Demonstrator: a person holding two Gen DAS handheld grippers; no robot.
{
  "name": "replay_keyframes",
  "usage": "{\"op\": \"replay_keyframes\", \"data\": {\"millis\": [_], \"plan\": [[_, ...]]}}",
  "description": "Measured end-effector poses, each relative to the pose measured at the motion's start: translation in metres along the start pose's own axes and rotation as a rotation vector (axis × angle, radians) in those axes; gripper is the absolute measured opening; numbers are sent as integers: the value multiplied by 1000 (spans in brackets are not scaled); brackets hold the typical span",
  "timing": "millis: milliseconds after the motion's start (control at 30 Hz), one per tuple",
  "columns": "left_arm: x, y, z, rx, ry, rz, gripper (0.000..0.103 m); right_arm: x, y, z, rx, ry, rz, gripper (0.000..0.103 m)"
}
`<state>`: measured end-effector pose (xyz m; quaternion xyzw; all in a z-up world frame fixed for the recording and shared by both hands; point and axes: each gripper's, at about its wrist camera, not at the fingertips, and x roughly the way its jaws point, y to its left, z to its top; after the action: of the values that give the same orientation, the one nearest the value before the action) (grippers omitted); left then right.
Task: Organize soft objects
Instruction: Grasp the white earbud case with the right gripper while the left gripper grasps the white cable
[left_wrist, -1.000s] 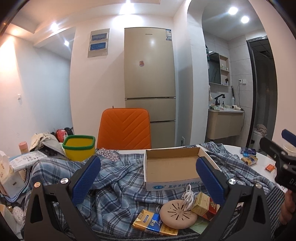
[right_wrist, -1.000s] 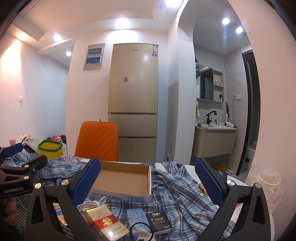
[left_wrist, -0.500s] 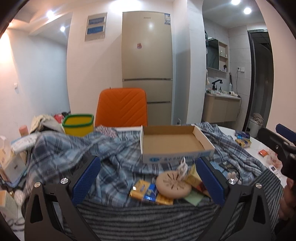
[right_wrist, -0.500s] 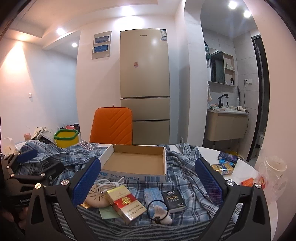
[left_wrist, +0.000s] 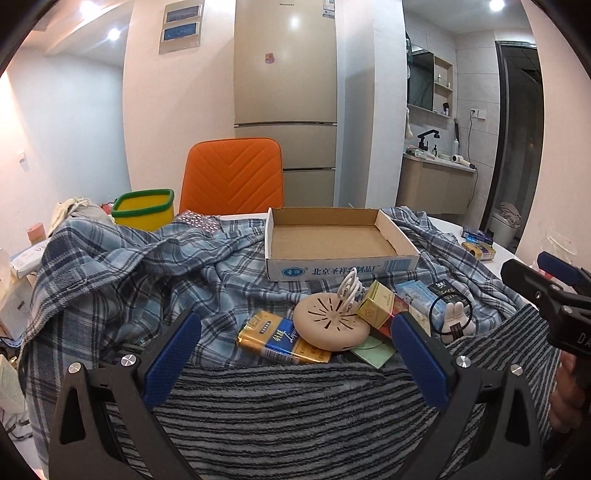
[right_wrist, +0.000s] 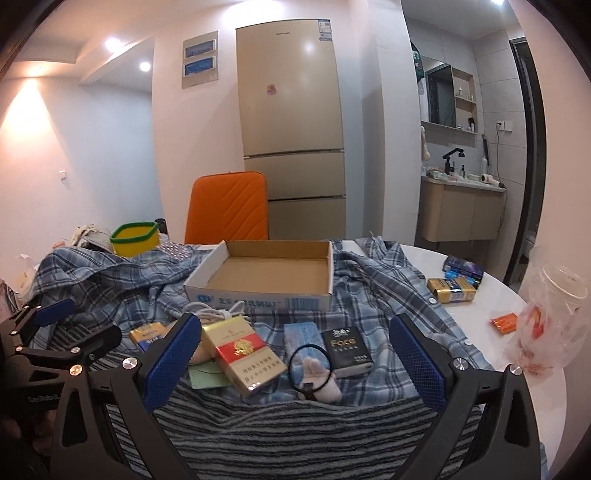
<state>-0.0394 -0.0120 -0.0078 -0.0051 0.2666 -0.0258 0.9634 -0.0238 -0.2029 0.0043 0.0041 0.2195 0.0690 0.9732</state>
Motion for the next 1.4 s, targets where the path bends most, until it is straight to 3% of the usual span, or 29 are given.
{"op": "replay_keyframes", "data": {"millis": [233, 367, 600, 733, 800, 933, 1133, 1267, 1400], "plan": [[15, -4, 11, 11, 42, -21, 102, 13, -16, 3, 6, 53, -19, 101], [29, -7, 14, 11, 94, -24, 96, 24, -23, 5, 9, 101, 1, 96], [43, -17, 13, 23, 159, -53, 90, 52, -25, 0, 6, 253, 51, 79], [44, -20, 10, 38, 168, -62, 90, 70, -25, -10, 0, 329, 47, 76], [46, -21, 9, 41, 181, -67, 90, 78, -25, -15, 0, 365, 65, 67], [49, -20, 6, 38, 199, -75, 90, 98, -23, -27, 7, 448, 85, 62], [50, -19, 6, 33, 208, -84, 90, 116, -24, -39, 9, 547, 64, 44], [54, -18, 8, 33, 216, -108, 90, 114, -21, -38, -3, 541, 68, 33], [60, -14, 18, 37, 214, -115, 90, 99, -22, -29, -12, 471, 56, 31]]}}
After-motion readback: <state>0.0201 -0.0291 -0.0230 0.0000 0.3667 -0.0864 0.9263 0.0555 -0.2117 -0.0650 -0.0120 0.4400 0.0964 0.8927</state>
